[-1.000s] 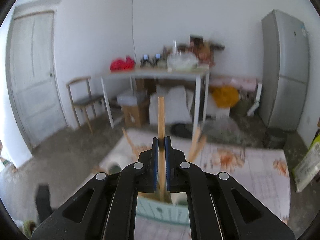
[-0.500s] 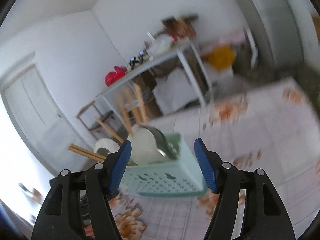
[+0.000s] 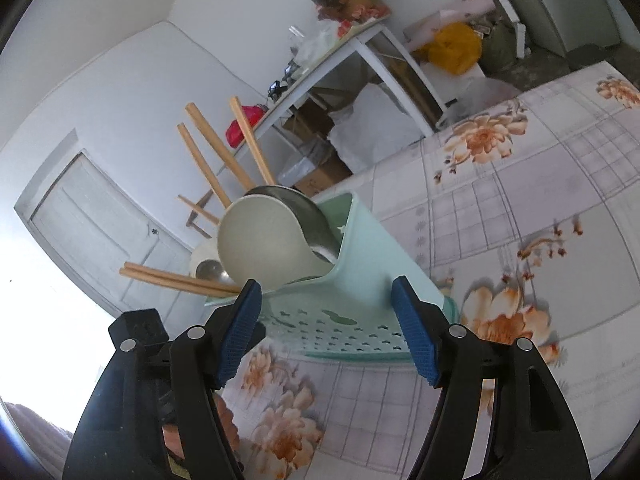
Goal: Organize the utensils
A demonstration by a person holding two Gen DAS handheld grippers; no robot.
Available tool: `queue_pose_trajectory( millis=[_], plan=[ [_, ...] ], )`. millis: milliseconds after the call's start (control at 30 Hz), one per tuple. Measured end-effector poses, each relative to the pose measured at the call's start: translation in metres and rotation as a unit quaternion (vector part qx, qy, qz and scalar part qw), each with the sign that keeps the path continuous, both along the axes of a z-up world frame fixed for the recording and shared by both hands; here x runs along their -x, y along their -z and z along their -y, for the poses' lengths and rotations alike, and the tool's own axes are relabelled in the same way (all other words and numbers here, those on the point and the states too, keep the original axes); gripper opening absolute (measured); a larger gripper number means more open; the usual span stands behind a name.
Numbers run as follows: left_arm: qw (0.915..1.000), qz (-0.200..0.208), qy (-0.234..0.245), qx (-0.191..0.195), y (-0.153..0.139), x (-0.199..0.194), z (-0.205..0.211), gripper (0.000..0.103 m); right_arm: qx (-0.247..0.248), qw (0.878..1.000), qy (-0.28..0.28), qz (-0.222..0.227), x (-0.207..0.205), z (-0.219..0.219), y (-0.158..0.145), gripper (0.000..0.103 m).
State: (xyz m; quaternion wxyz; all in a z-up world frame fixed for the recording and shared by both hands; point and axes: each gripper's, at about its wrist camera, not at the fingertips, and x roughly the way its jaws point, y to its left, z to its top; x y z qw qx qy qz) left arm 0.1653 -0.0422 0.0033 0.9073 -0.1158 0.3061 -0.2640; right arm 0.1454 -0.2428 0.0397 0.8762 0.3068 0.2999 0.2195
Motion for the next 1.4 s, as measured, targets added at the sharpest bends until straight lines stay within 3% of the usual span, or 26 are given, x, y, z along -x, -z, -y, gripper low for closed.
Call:
queue_pose_trajectory(
  millis=[167, 600, 767, 867, 1033, 1267, 1400],
  plan=[
    [0.9999, -0.003, 0.004, -0.015, -0.004, 0.011, -0.002, 0.064, -0.026, 1.000, 0.004, 0.001, 0.020, 0.003, 0.007, 0.066],
    [0.9996, -0.018, 0.012, -0.020, -0.006, 0.055, -0.006, 0.067, -0.018, 1.000, 0.018, -0.006, 0.050, -0.005, 0.008, 0.065],
    [0.9996, -0.011, -0.010, -0.024, -0.011, 0.077, -0.012, 0.069, 0.036, 0.998, 0.060, -0.008, 0.075, -0.012, 0.004, 0.065],
    [0.9986, -0.006, -0.018, -0.050, -0.012, 0.100, -0.013, 0.078, 0.067, 0.994, 0.082, -0.004, 0.097, -0.016, 0.003, 0.067],
    [0.9948, -0.002, -0.043, -0.092, -0.012, 0.130, -0.010, 0.097, 0.154, 0.981, 0.116, -0.028, 0.131, -0.036, 0.014, 0.070],
    [0.9831, 0.009, -0.122, -0.136, -0.021, 0.149, -0.006, 0.097, 0.308, 0.938, 0.160, -0.025, 0.152, -0.080, 0.017, 0.085],
    [0.9745, 0.022, -0.157, -0.158, -0.027, 0.155, -0.007, 0.097, 0.348, 0.919, 0.183, -0.017, 0.159, -0.089, 0.014, 0.093]
  ],
)
